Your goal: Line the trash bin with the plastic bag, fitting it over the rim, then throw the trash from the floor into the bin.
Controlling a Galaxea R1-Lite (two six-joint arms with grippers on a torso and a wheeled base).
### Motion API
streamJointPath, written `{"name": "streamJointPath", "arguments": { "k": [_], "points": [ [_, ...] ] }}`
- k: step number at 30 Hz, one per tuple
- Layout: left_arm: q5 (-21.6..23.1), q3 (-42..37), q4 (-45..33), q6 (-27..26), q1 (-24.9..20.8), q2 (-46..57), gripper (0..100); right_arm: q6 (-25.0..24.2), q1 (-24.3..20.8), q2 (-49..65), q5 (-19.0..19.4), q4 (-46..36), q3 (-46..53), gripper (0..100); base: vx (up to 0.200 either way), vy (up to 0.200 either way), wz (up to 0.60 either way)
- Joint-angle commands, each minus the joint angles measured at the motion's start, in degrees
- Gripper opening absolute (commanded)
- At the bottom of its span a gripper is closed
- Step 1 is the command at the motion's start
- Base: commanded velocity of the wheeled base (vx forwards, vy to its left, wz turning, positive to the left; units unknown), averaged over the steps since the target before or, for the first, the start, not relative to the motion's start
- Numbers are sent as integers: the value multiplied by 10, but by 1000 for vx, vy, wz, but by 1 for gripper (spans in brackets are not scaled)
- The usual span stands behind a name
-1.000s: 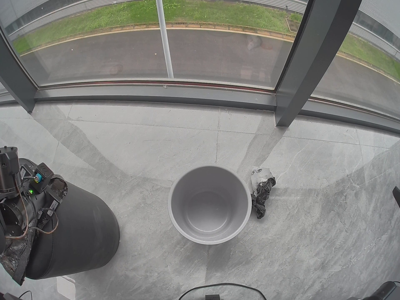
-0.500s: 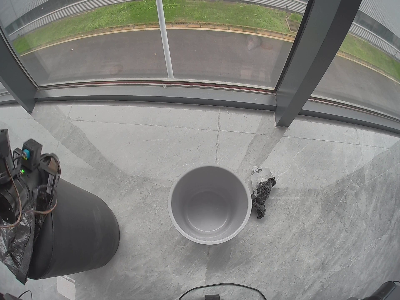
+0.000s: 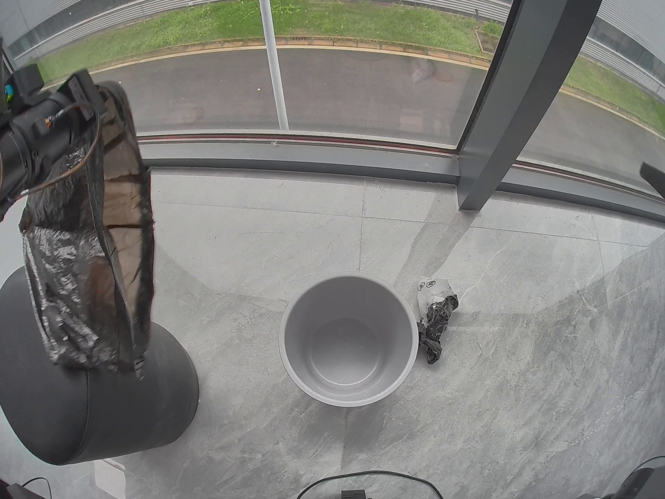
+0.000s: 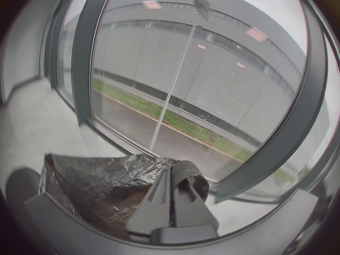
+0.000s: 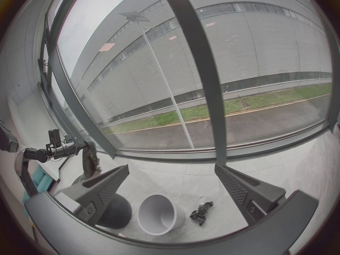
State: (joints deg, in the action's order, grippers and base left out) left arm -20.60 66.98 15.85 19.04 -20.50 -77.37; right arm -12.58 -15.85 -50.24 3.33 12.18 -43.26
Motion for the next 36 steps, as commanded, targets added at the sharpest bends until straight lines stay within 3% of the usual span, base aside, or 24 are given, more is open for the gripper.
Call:
{"name": "streamJointPath", "arguments": {
  "k": [1, 2, 3, 6, 12, 14, 23, 36],
  "points": [
    [64, 168, -158, 212, -118, -7, 0, 0, -206, -159, -109, 33, -47, 100, 0, 0, 0],
    [71, 170, -163, 219, -118, -5, 0, 1, -212, -162, -112, 35, -46, 100, 0, 0, 0],
    [115, 181, -191, 254, -121, 7, 0, 3, -234, -178, -124, 41, -42, 100, 0, 0, 0],
    [172, 189, -222, 289, -122, 21, 0, 0, -263, -207, -124, 43, -35, 100, 0, 0, 0],
    [229, 201, -232, 339, -123, 22, 0, -2, -299, -290, -125, 58, -38, 100, 0, 0, 0],
    [250, 203, -232, 355, -128, 21, 0, 2, -319, -340, -129, 119, -38, 100, 0, 0, 0],
    [252, 195, -232, 392, -186, 27, 0, -2, -349, -457, -145, 220, -39, 100, 0, 0, 0],
    [268, 181, -227, 399, -199, 24, 0, -3, -404, -534, -197, 284, -64, 100, 0, 0, 0]
  ]
}}
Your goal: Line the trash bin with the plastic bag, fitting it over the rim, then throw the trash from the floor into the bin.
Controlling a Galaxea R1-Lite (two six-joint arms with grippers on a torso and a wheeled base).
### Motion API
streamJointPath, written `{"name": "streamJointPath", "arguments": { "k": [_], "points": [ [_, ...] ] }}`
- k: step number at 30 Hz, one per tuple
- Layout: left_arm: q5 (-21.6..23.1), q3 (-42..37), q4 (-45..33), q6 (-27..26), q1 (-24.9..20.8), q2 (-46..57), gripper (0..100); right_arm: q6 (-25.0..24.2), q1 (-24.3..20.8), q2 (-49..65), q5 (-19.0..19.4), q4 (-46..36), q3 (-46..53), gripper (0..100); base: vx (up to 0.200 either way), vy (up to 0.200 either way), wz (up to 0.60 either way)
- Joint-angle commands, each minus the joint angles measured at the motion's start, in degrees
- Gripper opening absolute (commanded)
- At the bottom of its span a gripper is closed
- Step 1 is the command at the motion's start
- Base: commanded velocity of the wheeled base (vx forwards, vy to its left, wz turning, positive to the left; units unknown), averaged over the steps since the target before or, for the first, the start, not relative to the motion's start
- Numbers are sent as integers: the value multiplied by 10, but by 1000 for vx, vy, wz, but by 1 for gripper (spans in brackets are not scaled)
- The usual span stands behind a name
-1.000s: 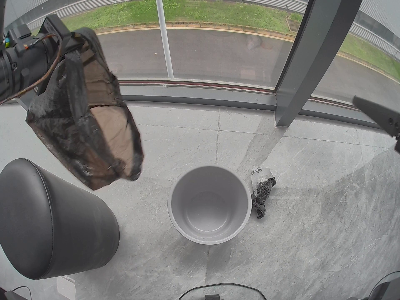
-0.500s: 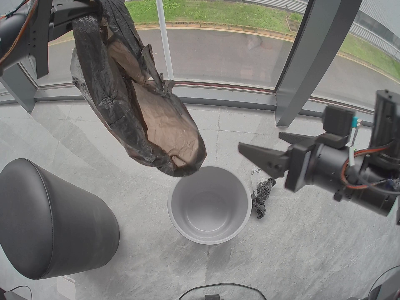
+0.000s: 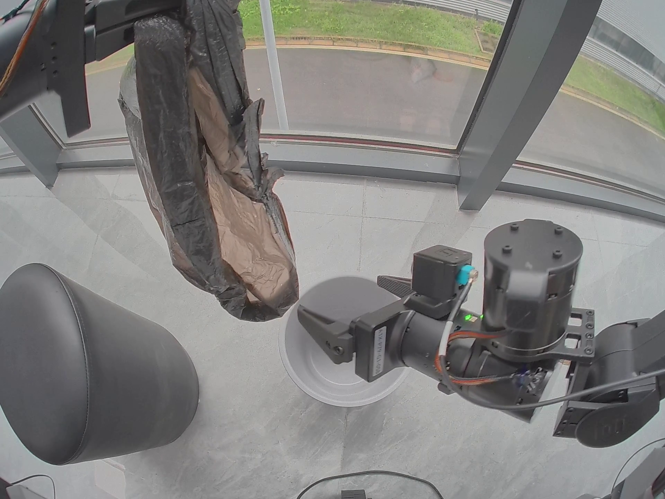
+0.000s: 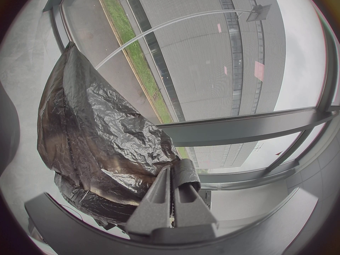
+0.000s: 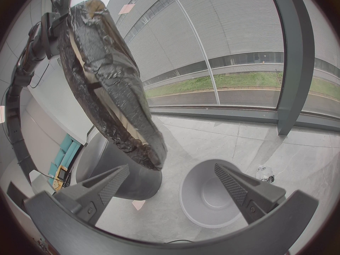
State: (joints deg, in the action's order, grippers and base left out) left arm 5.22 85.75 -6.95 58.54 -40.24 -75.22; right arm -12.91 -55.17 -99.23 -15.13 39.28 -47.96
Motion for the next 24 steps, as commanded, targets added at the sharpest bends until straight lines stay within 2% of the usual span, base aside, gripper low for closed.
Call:
{"name": "streamJointPath", "arguments": {
  "k": [1, 5, 14, 19, 24],
  "points": [
    [11, -7, 1, 5, -2, 2, 0, 1, -12, -47, -13, 15, -18, 100, 0, 0, 0],
    [18, -8, 2, 13, -2, 3, 0, 3, -12, -84, -31, 36, -38, 100, 0, 0, 0],
    [19, -9, 2, 13, -2, 2, 0, 4, 9, -123, -32, 47, -80, 100, 0, 0, 0],
    [19, -10, 1, 14, -5, 3, 0, 3, 22, -145, -62, 50, -115, 100, 0, 0, 0],
    [19, -10, -1, 16, -5, 4, 0, 9, 30, -156, -63, 84, -121, 100, 0, 0, 0]
  ]
}}
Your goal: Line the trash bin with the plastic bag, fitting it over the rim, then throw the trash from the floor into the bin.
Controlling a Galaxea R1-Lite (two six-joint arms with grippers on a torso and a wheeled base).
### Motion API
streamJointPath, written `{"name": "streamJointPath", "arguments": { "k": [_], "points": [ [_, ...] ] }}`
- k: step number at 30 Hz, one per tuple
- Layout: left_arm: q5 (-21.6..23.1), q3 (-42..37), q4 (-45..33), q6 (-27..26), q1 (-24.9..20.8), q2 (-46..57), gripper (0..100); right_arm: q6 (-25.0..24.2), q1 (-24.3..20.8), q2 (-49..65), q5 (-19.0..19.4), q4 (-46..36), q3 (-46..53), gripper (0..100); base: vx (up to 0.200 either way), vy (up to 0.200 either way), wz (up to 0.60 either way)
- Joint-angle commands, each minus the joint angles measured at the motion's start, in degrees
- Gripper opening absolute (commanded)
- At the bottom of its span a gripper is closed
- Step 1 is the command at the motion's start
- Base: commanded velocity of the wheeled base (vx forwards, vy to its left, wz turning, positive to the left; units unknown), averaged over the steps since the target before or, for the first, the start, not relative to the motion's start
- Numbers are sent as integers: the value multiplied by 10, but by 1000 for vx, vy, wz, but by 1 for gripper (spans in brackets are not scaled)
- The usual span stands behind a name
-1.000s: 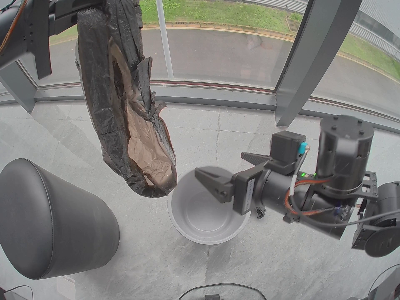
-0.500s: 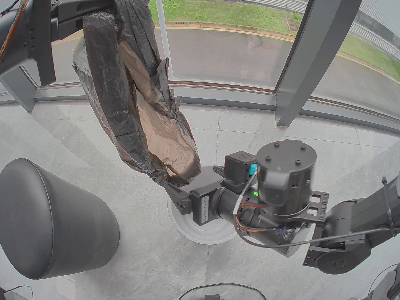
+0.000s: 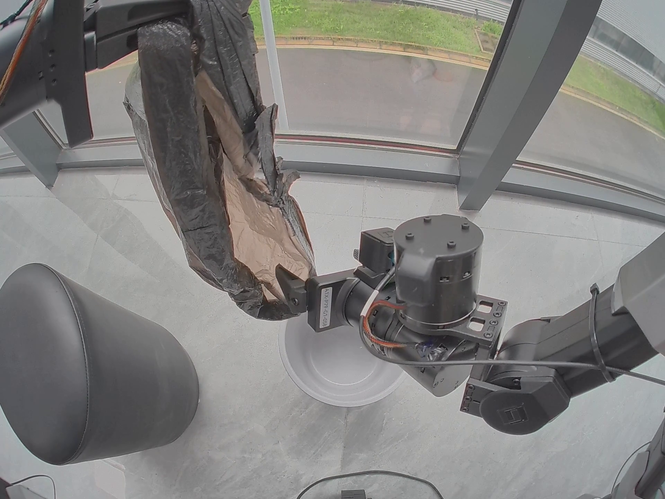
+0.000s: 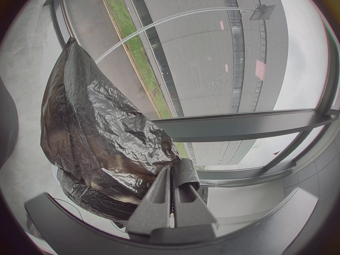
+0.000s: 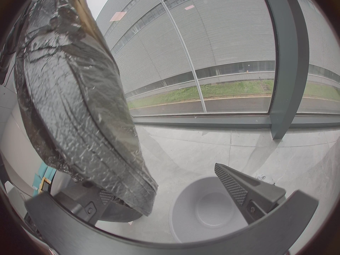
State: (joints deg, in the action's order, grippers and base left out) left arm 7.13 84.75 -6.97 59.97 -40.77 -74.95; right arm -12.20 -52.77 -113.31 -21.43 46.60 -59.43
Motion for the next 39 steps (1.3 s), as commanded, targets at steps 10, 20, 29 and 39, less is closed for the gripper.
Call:
{"name": "streamJointPath", "arguments": {
  "k": [10, 20, 29, 39],
  "points": [
    [1, 0, -1, 5, 0, 2, 0, 2, 4, -19, 1, 14, -7, 100, 0, 0, 0],
    [17, 0, 0, 17, 0, 2, 0, 1, 0, -37, 1, 24, -13, 100, 0, 0, 0],
    [17, -6, 6, 17, 0, 3, 0, 0, 0, -52, 1, 24, -20, 100, 0, 0, 0],
    [17, -8, 6, 17, 0, 2, 0, 1, -1, -55, 1, 28, -22, 0, 0, 0, 0]
  ]
}}
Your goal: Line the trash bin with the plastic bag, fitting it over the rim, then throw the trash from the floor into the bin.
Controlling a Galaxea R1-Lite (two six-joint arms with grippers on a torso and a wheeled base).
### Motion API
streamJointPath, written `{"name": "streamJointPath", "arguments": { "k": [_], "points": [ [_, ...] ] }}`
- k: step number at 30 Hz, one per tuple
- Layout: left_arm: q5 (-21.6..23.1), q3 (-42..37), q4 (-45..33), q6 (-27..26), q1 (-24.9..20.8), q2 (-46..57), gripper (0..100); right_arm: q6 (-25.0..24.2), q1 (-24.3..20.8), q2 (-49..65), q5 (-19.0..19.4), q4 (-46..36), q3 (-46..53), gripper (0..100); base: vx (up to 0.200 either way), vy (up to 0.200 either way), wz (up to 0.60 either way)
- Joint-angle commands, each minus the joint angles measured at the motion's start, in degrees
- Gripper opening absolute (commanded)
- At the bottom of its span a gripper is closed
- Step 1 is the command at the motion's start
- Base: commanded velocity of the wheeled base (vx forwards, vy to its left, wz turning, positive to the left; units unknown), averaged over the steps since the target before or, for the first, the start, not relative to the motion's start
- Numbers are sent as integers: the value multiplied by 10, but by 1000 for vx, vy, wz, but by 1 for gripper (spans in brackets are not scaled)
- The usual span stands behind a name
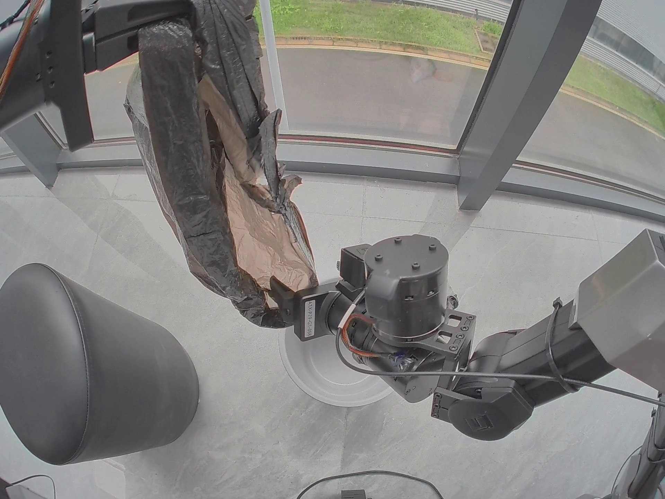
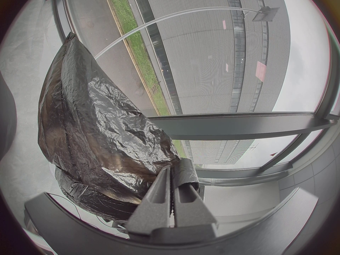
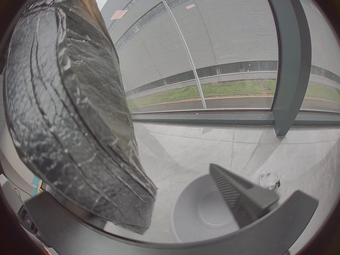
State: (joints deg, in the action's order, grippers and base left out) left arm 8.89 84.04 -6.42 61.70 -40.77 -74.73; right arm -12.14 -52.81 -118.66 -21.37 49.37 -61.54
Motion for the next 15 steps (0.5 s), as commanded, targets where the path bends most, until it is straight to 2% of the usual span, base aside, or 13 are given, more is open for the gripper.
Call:
{"name": "streamJointPath", "arguments": {
  "k": [1, 10, 11, 15],
  "points": [
    [0, -1, 0, 0, 0, 0, 0, 0, -1, -2, 0, 0, -1, 0, 0, 0, 0],
    [-4, -16, 1, -1, 3, 1, 0, 13, -6, 23, 0, -17, 8, 0, 0, 0, 0],
    [-4, -34, 1, -3, 4, 6, 0, 29, -3, 54, 1, -38, 19, 0, 0, 0, 0],
    [0, -86, 11, -5, 32, 12, 0, 34, 16, 142, 26, -132, 22, 0, 0, 0, 0]
  ]
}}
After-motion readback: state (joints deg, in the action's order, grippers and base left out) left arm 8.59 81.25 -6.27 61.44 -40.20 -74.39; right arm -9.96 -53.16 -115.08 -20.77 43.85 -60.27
